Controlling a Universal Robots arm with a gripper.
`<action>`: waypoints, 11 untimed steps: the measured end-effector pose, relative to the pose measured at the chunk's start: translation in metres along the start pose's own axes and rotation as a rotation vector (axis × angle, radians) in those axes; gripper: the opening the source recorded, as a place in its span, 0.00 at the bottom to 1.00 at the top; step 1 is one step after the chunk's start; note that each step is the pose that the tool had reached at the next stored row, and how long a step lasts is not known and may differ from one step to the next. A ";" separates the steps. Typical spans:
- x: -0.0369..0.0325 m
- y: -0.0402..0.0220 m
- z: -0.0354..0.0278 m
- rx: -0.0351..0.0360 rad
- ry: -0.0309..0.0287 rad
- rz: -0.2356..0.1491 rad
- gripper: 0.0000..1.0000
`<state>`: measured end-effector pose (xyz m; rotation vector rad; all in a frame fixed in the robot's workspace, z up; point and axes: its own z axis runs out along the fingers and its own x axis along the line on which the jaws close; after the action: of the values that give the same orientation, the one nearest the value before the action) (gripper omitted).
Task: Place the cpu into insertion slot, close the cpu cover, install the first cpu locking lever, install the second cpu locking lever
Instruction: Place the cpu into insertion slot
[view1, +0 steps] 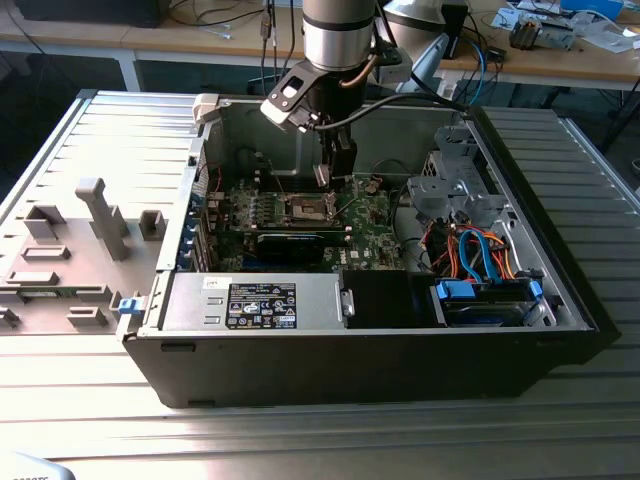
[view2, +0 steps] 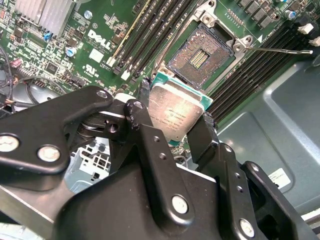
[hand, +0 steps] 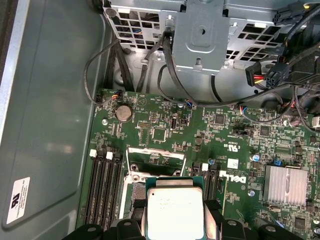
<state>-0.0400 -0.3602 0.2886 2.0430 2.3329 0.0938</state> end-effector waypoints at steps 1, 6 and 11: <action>0.0000 0.0000 0.0000 0.0000 -0.0001 0.001 0.55; 0.0000 0.0000 0.0002 0.0000 -0.0003 0.004 0.55; 0.0000 0.0000 0.0003 -0.0001 -0.0006 0.008 0.55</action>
<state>-0.0400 -0.3601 0.2883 2.0519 2.3247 0.0936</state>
